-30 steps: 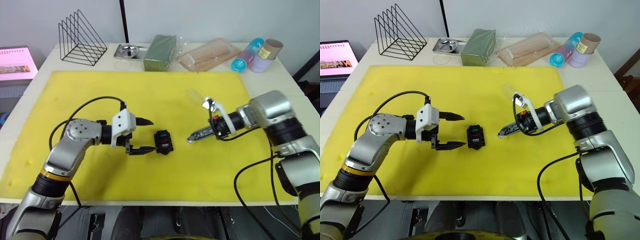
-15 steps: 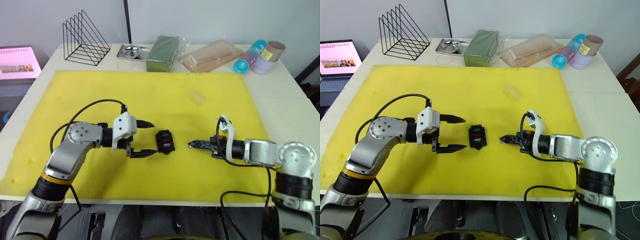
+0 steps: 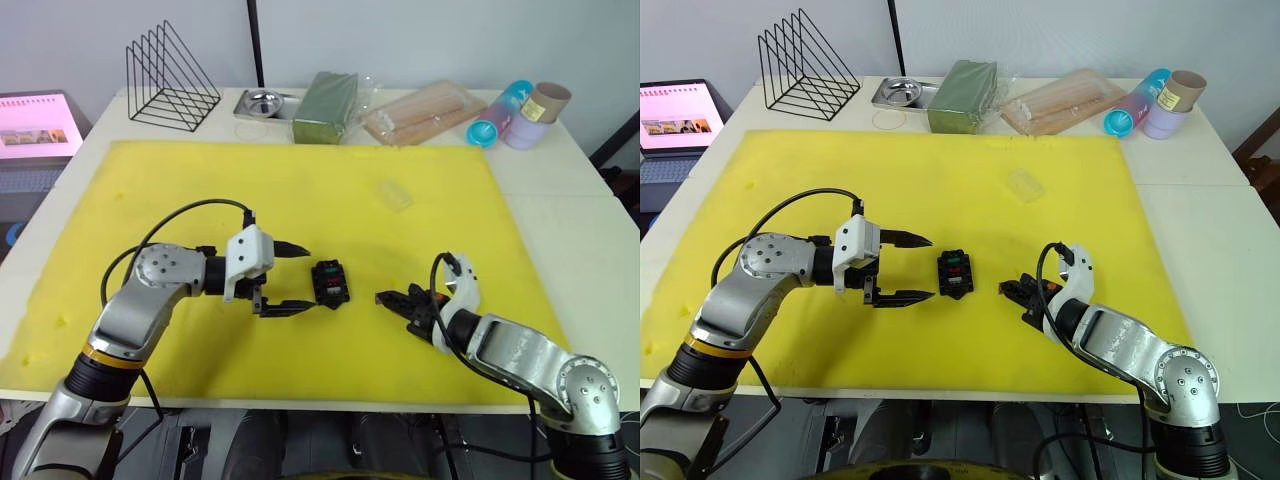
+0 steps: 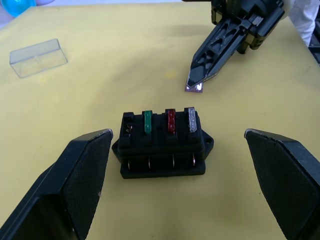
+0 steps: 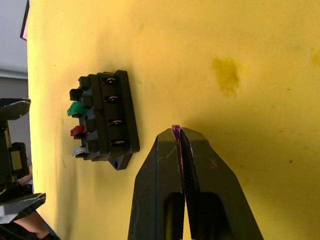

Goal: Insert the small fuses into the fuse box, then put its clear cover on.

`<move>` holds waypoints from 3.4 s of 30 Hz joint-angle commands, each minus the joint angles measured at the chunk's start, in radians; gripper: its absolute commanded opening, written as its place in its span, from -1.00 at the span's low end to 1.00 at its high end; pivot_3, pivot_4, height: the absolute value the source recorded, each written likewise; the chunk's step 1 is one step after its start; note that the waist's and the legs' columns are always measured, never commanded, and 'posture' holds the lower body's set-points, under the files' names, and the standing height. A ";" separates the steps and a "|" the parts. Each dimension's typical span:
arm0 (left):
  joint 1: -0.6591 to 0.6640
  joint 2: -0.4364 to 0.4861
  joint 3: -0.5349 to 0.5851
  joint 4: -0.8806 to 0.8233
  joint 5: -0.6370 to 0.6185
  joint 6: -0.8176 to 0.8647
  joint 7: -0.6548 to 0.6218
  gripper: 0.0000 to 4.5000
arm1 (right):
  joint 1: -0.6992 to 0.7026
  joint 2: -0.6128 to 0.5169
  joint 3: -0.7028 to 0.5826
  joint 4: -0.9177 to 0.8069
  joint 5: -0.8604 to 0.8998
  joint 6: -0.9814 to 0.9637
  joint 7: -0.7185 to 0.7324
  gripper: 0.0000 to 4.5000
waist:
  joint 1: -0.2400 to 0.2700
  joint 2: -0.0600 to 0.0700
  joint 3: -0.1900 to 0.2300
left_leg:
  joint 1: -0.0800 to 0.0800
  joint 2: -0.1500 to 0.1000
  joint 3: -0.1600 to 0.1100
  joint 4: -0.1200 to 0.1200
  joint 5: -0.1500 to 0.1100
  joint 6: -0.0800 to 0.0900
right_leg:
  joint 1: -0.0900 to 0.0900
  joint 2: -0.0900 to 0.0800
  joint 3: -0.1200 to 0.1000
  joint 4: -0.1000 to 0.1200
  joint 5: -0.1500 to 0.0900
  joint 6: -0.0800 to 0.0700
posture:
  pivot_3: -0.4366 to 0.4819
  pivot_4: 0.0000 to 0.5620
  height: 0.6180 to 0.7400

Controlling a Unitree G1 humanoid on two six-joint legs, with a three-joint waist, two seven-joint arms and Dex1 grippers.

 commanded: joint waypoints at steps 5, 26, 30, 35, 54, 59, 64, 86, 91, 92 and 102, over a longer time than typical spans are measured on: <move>-0.007 -0.001 0.014 -0.017 -0.003 -0.014 0.007 1.00 | 0.003 -0.210 -0.028 0.018 0.024 0.106 0.281 -0.06 | 0.003 0.000 0.000 | 0.000 0.000 0.000 0.000 0.000 0.000 | 0.000 0.000 0.000 0.000 0.000 0.000 | -0.05 -0.47 1.00; -0.062 -0.006 0.008 0.033 0.004 -0.022 -0.011 1.00 | -0.783 -0.556 0.399 0.421 -0.623 0.580 1.473 0.99 | 0.007 0.001 0.001 | -0.001 0.001 0.003 0.001 0.000 0.000 | -0.001 -0.001 -0.001 -0.002 0.000 0.000 | -0.05 -0.47 1.00; -0.071 -0.006 0.007 0.039 0.007 -0.025 -0.016 1.00 | -0.870 -0.562 0.606 0.440 -0.915 0.427 1.801 0.99 | 0.005 0.001 0.001 | -0.002 0.000 0.003 0.002 0.000 0.000 | -0.001 -0.001 -0.001 -0.001 0.000 0.000 | -0.05 -0.47 1.00; -0.071 -0.008 0.009 0.032 0.006 -0.018 -0.012 1.00 | -0.947 -0.515 0.752 0.551 -1.163 0.294 2.043 0.99 | 0.005 0.001 0.001 | -0.003 0.000 0.003 0.003 0.000 0.000 | -0.002 0.000 -0.001 -0.001 0.000 0.000 | -0.05 -0.47 1.00; -0.035 -0.002 0.014 -0.016 0.001 0.001 0.014 1.00 | -1.046 -0.310 0.904 0.816 -1.475 0.181 2.341 0.99 | 0.003 0.002 0.001 | -0.004 0.000 -0.001 0.007 0.000 0.000 | -0.002 -0.001 -0.002 0.002 0.000 0.000 | -0.05 -0.47 1.00; -0.033 -0.003 0.013 -0.020 0.001 0.002 0.018 1.00 | -1.051 -0.306 0.922 0.808 -1.456 0.203 2.341 0.99 | 0.004 0.002 0.001 | -0.004 -0.001 -0.001 0.007 0.000 0.000 | -0.002 -0.001 -0.003 0.002 0.000 0.000 | -0.05 -0.47 1.00; -0.030 -0.002 0.012 -0.024 0.000 0.001 0.020 1.00 | -1.059 -0.308 0.927 0.787 -1.433 0.217 2.341 0.99 | 0.003 0.002 0.001 | -0.004 -0.001 -0.001 0.007 0.000 0.000 | -0.002 -0.001 -0.003 0.002 0.000 0.000 | -0.05 -0.47 1.00; -0.022 0.005 0.015 -0.032 0.001 0.004 0.023 1.00 | -1.108 -0.245 1.001 0.991 -1.487 0.130 2.341 0.26 | 0.002 0.002 0.001 | -0.004 -0.001 -0.001 0.007 0.000 0.000 | -0.002 -0.001 -0.003 0.002 0.000 0.000 | -0.05 -0.47 1.00; -0.023 0.004 0.012 -0.030 0.002 0.003 0.024 1.00 | -1.124 -0.244 1.014 1.016 -1.483 0.124 2.341 -0.13 | 0.002 0.002 0.001 | -0.004 -0.001 -0.001 0.007 0.000 0.000 | -0.002 -0.001 -0.003 0.002 0.000 0.000 | -0.05 -0.47 1.00; -0.023 0.004 0.011 -0.030 0.003 0.001 0.024 1.00 | -1.125 -0.243 1.017 1.021 -1.488 0.120 2.341 -0.27 | 0.003 0.002 0.001 | -0.004 -0.001 -0.001 0.007 0.000 0.000 | -0.002 -0.001 -0.003 0.002 0.000 0.000 | -0.05 -0.47 1.00; -0.029 -0.001 0.009 -0.024 0.006 -0.002 0.025 1.00 | -1.128 -0.241 1.021 1.022 -1.483 0.118 2.341 -0.51 | 0.003 0.002 0.001 | -0.004 -0.001 -0.001 0.007 0.000 0.000 | -0.002 -0.002 -0.003 0.002 0.000 0.000 | -0.05 -0.47 1.00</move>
